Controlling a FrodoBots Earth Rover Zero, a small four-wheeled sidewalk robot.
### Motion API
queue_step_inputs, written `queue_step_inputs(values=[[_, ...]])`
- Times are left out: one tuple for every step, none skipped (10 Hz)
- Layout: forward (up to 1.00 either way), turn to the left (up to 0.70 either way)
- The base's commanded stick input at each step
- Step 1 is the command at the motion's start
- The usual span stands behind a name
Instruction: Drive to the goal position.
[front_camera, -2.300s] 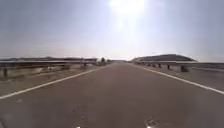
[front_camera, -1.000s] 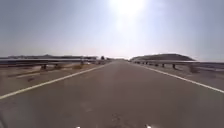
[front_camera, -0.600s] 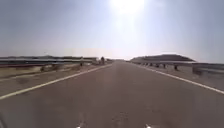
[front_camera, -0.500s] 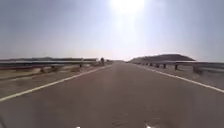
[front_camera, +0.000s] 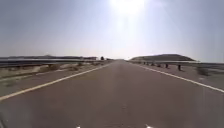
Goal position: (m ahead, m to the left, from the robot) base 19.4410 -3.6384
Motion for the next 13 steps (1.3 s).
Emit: queue_step_inputs(values=[[0.7, 0.0], [0.7, 0.0], [0.7, 0.0], [0.7, 0.0], [0.7, 0.0], [0.7, 0.0], [0.7, 0.0], [0.7, 0.0], [0.7, 0.0], [0.7, 0.0], [0.7, 0.0], [0.7, 0.0], [0.7, 0.0]])
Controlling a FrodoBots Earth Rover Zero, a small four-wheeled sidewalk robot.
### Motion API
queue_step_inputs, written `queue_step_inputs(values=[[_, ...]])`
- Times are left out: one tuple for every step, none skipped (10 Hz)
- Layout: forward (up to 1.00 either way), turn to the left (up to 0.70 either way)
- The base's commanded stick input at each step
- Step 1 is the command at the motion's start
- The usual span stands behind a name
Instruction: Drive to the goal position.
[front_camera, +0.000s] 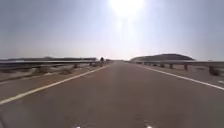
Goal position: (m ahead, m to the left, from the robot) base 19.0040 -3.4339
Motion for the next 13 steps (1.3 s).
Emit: queue_step_inputs(values=[[0.7, 0.0], [0.7, 0.0], [0.7, 0.0], [0.7, 0.0], [0.7, 0.0], [0.7, 0.0], [0.7, 0.0], [0.7, 0.0], [0.7, 0.0], [0.7, 0.0], [0.7, 0.0], [0.7, 0.0], [0.7, 0.0]])
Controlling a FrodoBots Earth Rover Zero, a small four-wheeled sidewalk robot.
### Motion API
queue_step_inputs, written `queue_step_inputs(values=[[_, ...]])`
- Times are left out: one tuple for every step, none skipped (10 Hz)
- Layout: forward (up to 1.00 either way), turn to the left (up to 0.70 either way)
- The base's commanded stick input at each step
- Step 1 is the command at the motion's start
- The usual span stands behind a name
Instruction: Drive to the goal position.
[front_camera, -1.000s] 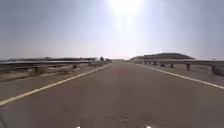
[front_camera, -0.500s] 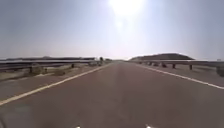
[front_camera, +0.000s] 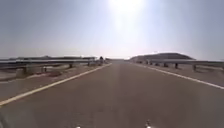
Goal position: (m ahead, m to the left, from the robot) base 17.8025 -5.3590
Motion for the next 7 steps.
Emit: queue_step_inputs(values=[[0.7, 0.0], [0.7, 0.0], [0.7, 0.0], [0.7, 0.0], [0.7, 0.0], [0.7, 0.0], [0.7, 0.0]])
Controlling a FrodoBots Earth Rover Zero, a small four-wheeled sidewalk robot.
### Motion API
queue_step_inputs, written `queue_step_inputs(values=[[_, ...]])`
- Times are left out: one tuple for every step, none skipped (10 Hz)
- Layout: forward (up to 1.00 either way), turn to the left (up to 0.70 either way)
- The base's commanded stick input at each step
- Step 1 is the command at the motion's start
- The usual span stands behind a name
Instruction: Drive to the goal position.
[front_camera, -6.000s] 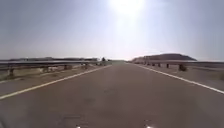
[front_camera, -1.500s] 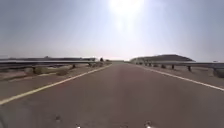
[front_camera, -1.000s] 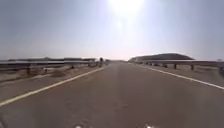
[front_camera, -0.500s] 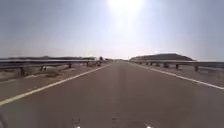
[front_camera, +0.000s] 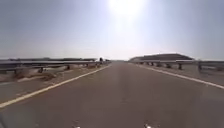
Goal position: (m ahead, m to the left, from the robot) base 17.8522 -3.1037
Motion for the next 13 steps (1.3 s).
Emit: queue_step_inputs(values=[[0.7, 0.0], [0.7, 0.0], [0.7, 0.0], [0.7, 0.0], [0.7, 0.0], [0.7, 0.0], [0.7, 0.0], [0.7, 0.0], [0.7, 0.0], [0.7, 0.0], [0.7, 0.0], [0.7, 0.0], [0.7, 0.0]])
